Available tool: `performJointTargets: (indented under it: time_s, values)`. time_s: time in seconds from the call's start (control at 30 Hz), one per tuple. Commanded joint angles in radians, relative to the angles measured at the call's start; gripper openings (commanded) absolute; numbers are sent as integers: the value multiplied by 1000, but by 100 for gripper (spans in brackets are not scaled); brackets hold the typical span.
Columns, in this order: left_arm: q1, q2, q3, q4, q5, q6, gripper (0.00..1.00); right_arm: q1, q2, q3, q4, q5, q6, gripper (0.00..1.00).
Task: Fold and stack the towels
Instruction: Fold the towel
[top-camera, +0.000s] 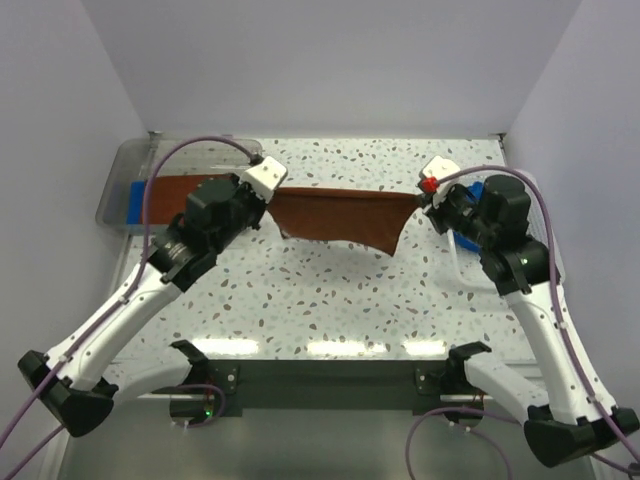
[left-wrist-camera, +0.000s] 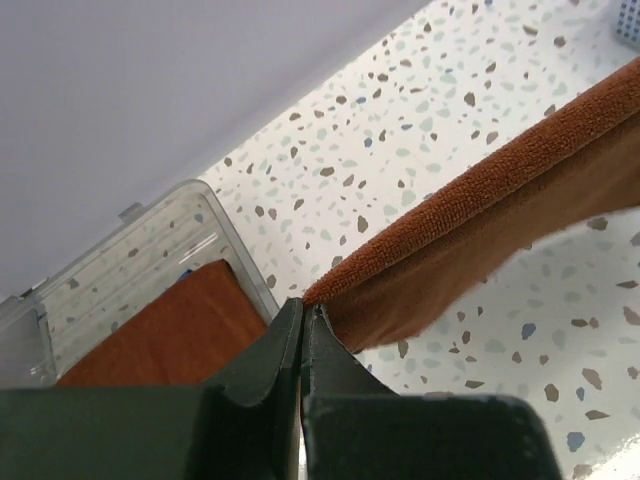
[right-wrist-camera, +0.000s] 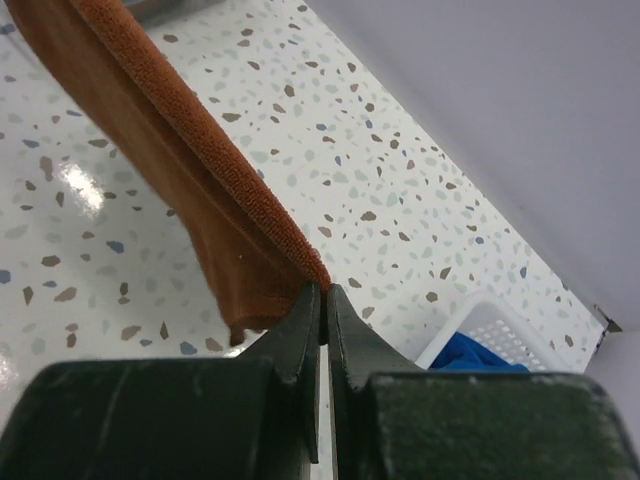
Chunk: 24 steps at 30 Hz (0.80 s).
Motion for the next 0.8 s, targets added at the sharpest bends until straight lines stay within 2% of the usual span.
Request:
performJointTargets:
  time_s: [0.0, 0.1, 0.2, 0.3, 0.4, 0.6, 0.67, 0.77]
  values:
    - [16, -89, 9, -30, -102, -29, 0, -15, -53, -11, -31, 21, 9, 0]
    - [16, -69, 29, -53, -93, -41, 0, -15, -24, 15, -55, 41, 4, 0]
    - [16, 18, 18, -43, -110, -47, 0, -15, 65, 29, -52, 65, 0, 0]
    - [38, 168, 24, -21, -154, -55, 0, -15, 187, 29, -1, 85, -11, 0]
    - [102, 396, 73, 0, -121, -56, 0, -15, 345, 41, 70, 126, -34, 0]
    - [197, 731, 268, 51, -94, -30, 0, -18, 629, 157, 156, 160, -95, 0]
    - [205, 780, 339, 40, -99, -21, 0, -18, 706, 196, 175, 145, -115, 0]
    - [205, 805, 354, 54, -96, -6, 0, -18, 758, 225, 173, 143, -151, 0]
